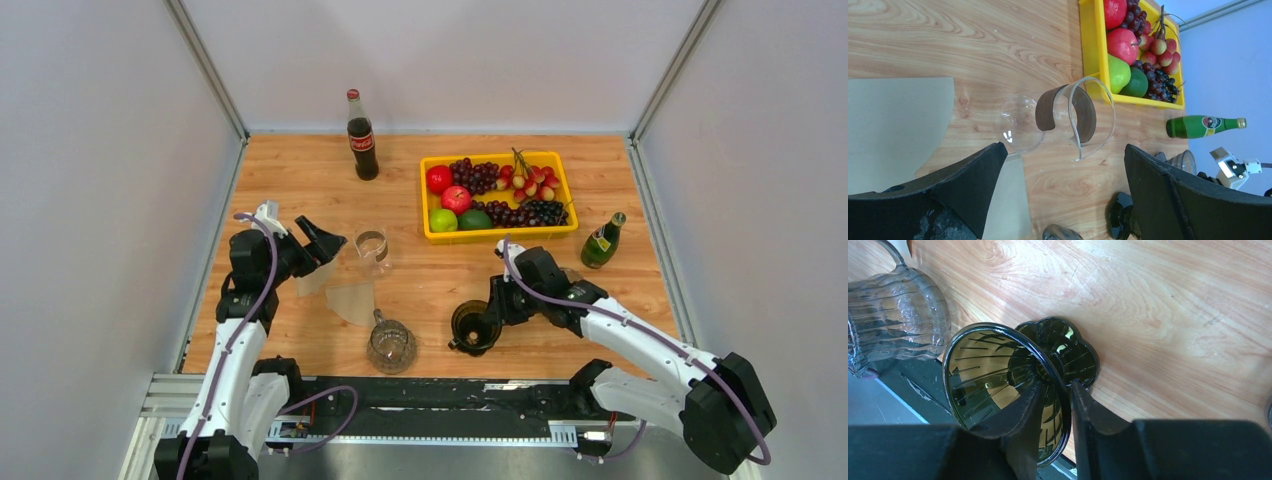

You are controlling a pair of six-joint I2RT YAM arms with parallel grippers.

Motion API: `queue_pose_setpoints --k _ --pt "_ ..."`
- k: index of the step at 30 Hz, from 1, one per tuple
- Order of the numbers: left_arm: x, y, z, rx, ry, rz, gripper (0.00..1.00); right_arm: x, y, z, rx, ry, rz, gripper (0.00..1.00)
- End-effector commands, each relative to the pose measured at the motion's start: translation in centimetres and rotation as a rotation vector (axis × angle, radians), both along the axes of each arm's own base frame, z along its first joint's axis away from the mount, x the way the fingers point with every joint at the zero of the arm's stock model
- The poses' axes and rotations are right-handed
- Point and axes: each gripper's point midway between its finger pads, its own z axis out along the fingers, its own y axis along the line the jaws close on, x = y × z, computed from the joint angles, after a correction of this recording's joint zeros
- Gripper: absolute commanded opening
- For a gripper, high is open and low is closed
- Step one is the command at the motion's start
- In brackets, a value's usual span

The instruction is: Place the coffee filter in the dripper

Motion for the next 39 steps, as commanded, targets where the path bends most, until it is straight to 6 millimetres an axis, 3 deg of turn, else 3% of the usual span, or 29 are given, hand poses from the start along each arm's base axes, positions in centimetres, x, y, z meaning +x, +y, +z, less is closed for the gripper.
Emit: queue_pose_setpoints --k 1,8,14,23,28,34,39 --pt "0.1 -0.5 0.7 -0.023 -0.024 -0.028 1.00 0.5 0.5 0.6 0.018 -0.026 -0.016 0.28" --pt "-0.3 -1.1 1.8 -0.032 -0.053 -0.067 1.00 0.8 1.2 1.7 0.047 -0.036 -0.029 0.04" --pt "-1.4 -3.4 4.1 -0.019 -0.130 -0.184 1.00 1.3 2.1 3.7 0.098 -0.005 -0.087 0.00" --pt "-5.2 -11.4 6.8 0.055 -0.284 -0.532 1.00 3.4 3.0 8.6 0.120 0.016 -0.147 0.00" --pt "-7.8 -15.6 6.0 0.114 -0.317 -0.740 1.00 4.6 2.7 10.8 0.130 0.002 -0.166 0.00" --pt "-9.7 -18.6 4.6 0.264 -0.367 -0.867 0.99 4.6 2.8 11.1 0.158 0.093 -0.139 0.00" --pt "-9.0 -19.9 3.7 0.393 -0.384 -0.832 0.93 4.2 3.2 10.6 0.162 0.152 -0.106 0.00"
